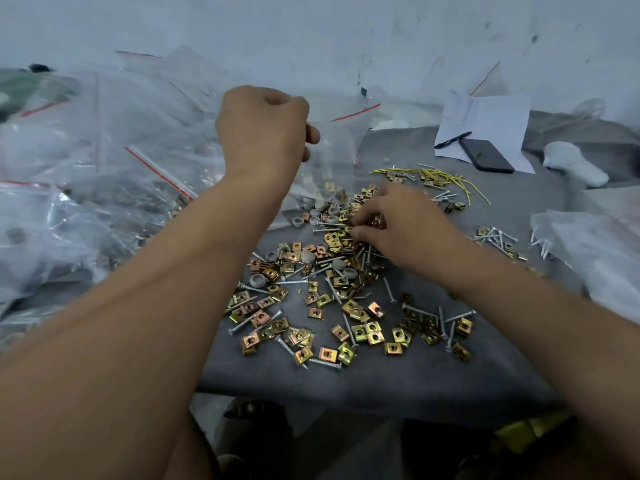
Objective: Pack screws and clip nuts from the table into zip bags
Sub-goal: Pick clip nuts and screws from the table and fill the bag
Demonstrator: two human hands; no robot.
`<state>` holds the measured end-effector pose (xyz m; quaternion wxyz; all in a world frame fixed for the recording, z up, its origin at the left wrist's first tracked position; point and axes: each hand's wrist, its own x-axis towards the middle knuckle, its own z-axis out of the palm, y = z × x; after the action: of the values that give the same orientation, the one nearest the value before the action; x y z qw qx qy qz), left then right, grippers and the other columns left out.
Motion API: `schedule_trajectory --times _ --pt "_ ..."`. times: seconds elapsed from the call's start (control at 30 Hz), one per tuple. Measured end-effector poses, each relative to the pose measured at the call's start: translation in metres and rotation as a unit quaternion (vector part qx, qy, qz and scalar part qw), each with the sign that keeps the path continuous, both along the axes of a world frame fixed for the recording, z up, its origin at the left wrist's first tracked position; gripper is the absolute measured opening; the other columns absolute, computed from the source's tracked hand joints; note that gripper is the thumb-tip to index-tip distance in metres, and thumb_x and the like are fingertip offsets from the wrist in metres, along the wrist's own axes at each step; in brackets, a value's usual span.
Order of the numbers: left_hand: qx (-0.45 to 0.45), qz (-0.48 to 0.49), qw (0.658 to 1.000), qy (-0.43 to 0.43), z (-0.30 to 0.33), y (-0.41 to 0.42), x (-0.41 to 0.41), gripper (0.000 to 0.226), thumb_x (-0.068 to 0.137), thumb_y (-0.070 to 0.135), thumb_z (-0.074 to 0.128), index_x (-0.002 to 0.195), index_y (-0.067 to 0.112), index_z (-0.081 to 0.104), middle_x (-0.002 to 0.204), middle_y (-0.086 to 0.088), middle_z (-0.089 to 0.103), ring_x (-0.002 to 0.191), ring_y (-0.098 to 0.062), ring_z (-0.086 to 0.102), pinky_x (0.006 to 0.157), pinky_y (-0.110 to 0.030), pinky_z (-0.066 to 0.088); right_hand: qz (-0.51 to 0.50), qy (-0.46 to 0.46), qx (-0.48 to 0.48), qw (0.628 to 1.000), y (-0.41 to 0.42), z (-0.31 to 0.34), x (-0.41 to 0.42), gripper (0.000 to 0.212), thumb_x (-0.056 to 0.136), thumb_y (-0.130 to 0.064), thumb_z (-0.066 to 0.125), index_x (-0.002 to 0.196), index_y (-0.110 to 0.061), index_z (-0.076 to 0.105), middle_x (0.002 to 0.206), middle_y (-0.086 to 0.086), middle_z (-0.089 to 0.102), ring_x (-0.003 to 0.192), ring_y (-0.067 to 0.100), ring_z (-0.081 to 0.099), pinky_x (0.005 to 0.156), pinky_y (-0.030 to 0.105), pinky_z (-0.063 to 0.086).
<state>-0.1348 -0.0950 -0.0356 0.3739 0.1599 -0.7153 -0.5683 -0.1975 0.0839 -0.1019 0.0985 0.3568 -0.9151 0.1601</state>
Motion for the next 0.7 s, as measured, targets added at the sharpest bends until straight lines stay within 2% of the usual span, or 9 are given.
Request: schedule_trajectory --times 0.13,0.27,0.37,0.47,0.57,0.63,0.7 --pt "-0.026 -0.006 1.0 -0.004 0.001 0.004 0.0 0.019 0.091 0.002 0.06 0.085 -0.007 0.076 0.058 -0.005 0.072 0.041 -0.017 0.054 0.046 -0.021 0.041 0.001 -0.009 -0.012 1.0 -0.004 -0.003 -0.002 0.016 0.09 -0.042 0.077 0.1 -0.03 0.08 0.107 -0.003 0.057 0.099 0.019 0.056 0.084 0.037 0.05" --pt "-0.017 -0.008 1.0 -0.016 -0.003 0.004 0.0 0.019 0.092 0.002 0.06 0.086 -0.009 0.075 0.06 -0.006 0.073 0.041 -0.016 0.054 0.046 -0.021 0.042 -0.002 -0.003 -0.019 1.0 -0.005 -0.003 -0.002 0.014 0.09 -0.041 0.076 0.099 -0.03 0.08 0.103 -0.004 0.056 0.095 0.018 0.056 0.079 0.033 0.047" --pt "-0.023 -0.007 1.0 -0.016 -0.002 0.004 0.0 0.019 0.091 0.002 0.06 0.086 -0.008 0.075 0.059 -0.006 0.072 0.041 -0.016 0.055 0.045 -0.02 0.042 0.014 -0.005 -0.006 1.0 -0.001 -0.004 -0.003 0.013 0.094 -0.036 0.073 0.1 -0.026 0.078 0.104 -0.001 0.056 0.101 0.021 0.056 0.085 0.038 0.05" --pt "-0.024 -0.009 1.0 -0.017 -0.002 0.003 0.0 0.019 0.091 0.001 0.059 0.086 -0.008 0.075 0.059 -0.005 0.072 0.041 -0.016 0.055 0.045 -0.02 0.042 0.024 -0.017 0.004 1.0 0.001 -0.002 -0.005 0.018 0.102 -0.034 0.062 0.104 -0.021 0.074 0.104 -0.001 0.053 0.107 0.023 0.052 0.089 0.038 0.045" --pt "-0.024 -0.012 0.999 -0.02 -0.003 0.003 -0.001 0.02 0.091 0.001 0.059 0.086 -0.008 0.075 0.058 -0.004 0.072 0.041 -0.016 0.055 0.044 -0.019 0.042 0.014 -0.055 -0.036 0.998 0.004 0.006 -0.007 0.023 0.105 -0.034 0.056 0.104 -0.021 0.075 0.098 -0.002 0.055 0.095 0.02 0.053 0.076 0.034 0.035" --pt "-0.024 -0.013 0.999 -0.021 -0.003 0.003 -0.001 0.02 0.091 0.001 0.058 0.086 -0.008 0.075 0.058 -0.004 0.072 0.041 -0.015 0.055 0.044 -0.019 0.042 0.019 -0.084 -0.08 0.993 0.008 0.012 -0.008 0.023 0.104 -0.036 0.057 0.099 -0.025 0.077 0.089 0.002 0.062 0.083 0.024 0.057 0.07 0.042 0.041" --pt "-0.024 -0.014 0.999 -0.022 -0.002 0.003 -0.001 0.02 0.091 0.001 0.058 0.087 -0.009 0.075 0.059 -0.005 0.072 0.042 -0.015 0.055 0.045 -0.02 0.042 0.024 -0.099 -0.122 0.987 0.012 0.015 -0.011 0.023 0.102 -0.038 0.061 0.095 -0.025 0.078 0.075 -0.004 0.065 0.068 0.012 0.057 0.065 0.034 0.045"
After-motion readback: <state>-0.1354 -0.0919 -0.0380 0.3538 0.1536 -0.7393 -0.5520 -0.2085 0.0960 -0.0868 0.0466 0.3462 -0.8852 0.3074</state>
